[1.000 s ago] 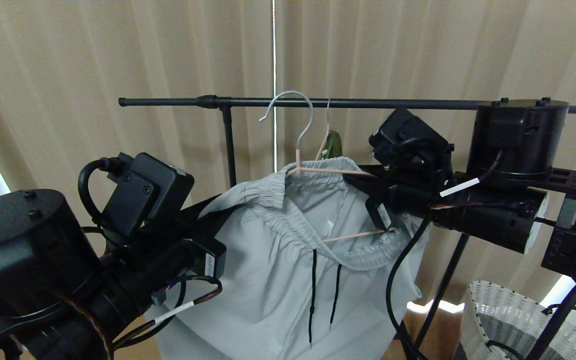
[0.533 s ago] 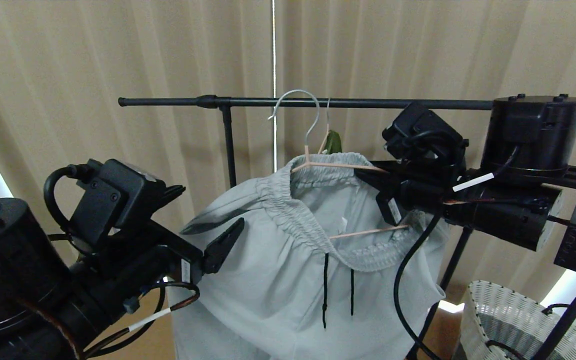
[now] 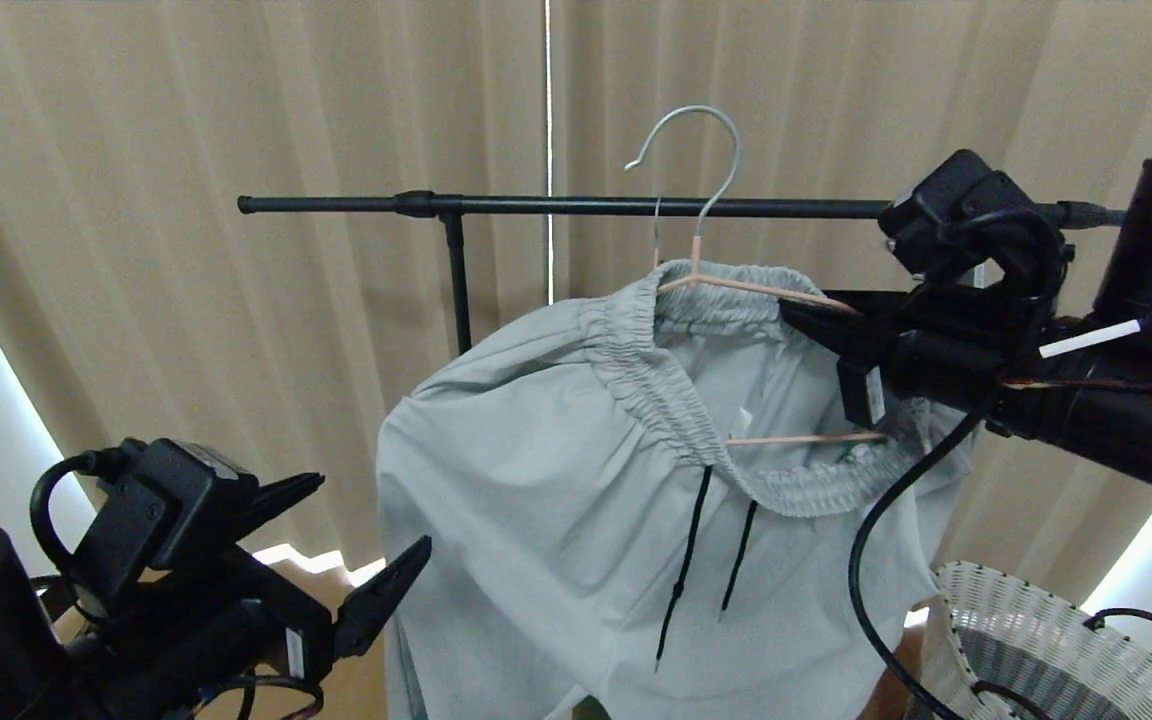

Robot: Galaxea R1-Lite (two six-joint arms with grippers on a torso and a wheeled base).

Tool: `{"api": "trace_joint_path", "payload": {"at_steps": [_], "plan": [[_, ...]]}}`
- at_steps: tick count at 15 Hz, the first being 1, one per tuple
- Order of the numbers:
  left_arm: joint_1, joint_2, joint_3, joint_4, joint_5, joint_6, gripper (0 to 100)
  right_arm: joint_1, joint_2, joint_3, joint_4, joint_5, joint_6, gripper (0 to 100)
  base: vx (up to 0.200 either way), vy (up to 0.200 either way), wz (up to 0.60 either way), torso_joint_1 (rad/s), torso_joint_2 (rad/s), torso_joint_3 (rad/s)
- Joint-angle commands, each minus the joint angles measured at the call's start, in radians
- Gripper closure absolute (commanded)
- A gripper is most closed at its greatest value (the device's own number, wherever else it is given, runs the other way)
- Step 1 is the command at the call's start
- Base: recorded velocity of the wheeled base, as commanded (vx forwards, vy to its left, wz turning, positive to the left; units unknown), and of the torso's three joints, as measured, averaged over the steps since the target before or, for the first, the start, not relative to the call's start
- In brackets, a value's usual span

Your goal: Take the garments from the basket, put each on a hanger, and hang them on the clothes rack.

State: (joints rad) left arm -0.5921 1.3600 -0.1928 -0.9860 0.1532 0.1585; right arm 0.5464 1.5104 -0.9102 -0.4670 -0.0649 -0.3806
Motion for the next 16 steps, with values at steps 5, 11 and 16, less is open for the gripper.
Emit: {"api": "trace_joint_path", "payload": {"at_steps": [5,11,16], "plan": [[0.074,0.079,0.016,-0.040,-0.047,-0.016,0,0.000,-0.099,0.051,0.001,0.008,0.012,100,0.000,0.000,0.00,0.000,0.00,0.000],[0.123,0.188,0.026,-0.137,-0.047,-0.014,100,-0.003,-0.121,0.063,-0.001,0.004,0.017,100,0.000,0.000,0.00,0.000,0.00,0.000],[0.184,0.194,0.127,-0.246,-0.046,-0.004,100,-0.048,-0.161,0.091,0.001,0.000,0.017,100,0.000,0.000,0.00,0.000,0.00,0.000]]}}
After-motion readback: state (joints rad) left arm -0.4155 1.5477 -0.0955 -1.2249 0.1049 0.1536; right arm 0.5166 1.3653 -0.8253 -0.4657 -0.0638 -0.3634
